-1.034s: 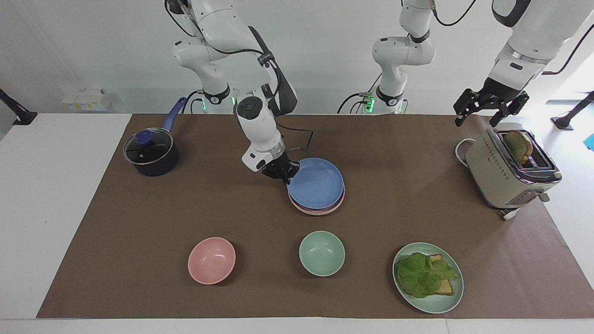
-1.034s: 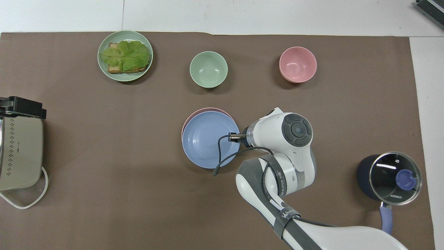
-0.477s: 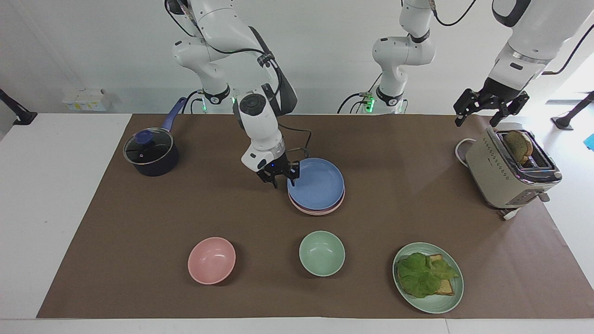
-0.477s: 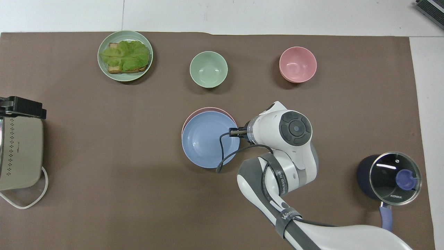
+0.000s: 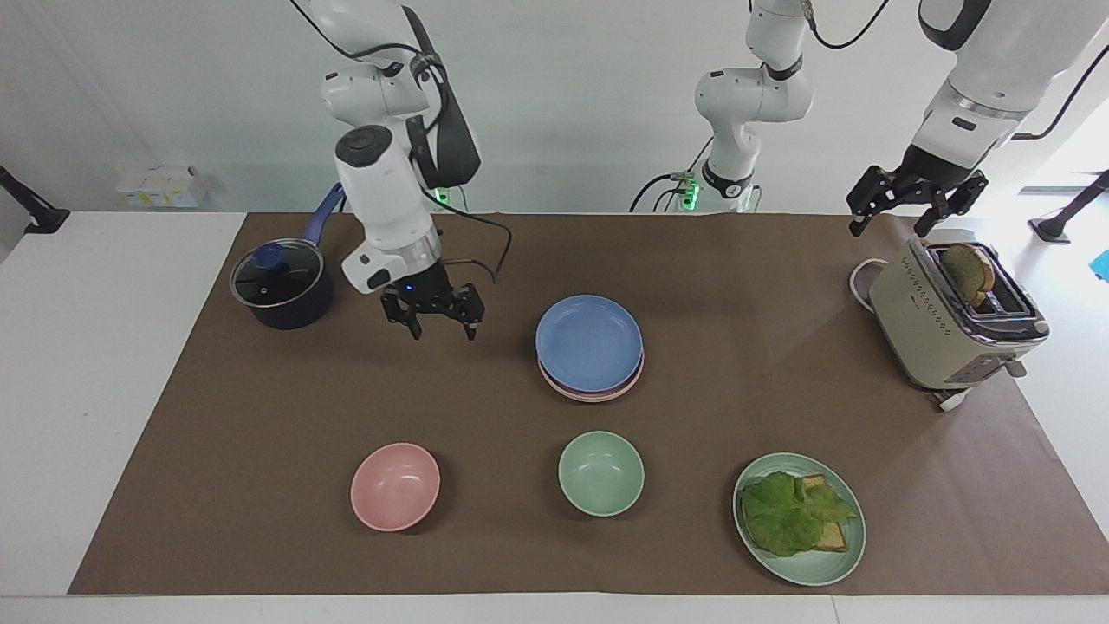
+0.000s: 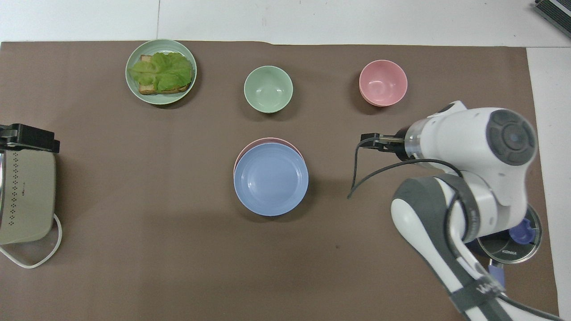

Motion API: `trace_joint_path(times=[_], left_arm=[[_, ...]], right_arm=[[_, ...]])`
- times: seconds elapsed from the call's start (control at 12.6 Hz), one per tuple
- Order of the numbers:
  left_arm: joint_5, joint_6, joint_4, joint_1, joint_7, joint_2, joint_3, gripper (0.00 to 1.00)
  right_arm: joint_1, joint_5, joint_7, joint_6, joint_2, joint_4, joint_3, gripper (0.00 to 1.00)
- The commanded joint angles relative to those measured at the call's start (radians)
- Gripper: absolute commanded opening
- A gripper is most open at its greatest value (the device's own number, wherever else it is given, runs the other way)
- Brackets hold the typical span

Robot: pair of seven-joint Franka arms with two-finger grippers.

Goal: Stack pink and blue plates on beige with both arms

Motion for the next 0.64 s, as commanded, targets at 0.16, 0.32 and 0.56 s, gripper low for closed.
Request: trace_joint_path(times=[0.16, 0.32, 0.56], left_arm=[[0.019, -0.011, 0.001, 0.001, 0.007, -0.003, -0.001, 1.0], [0.019, -0.011, 0.001, 0.001, 0.007, -0.003, -0.001, 1.0], [0.019, -0.011, 0.001, 0.001, 0.007, -0.003, -0.001, 1.0]], right_arm=[[-0.171, -0.038, -0.058, -0.084, -0.134, -0.007, 0.013, 1.0], [-0.218, -0.039, -0.121, -0.239, -0.148, 0.091, 0.012, 1.0], [-0.245, -0.11, -0.131, -0.447, -0.101, 0.298, 0.016, 1.0]])
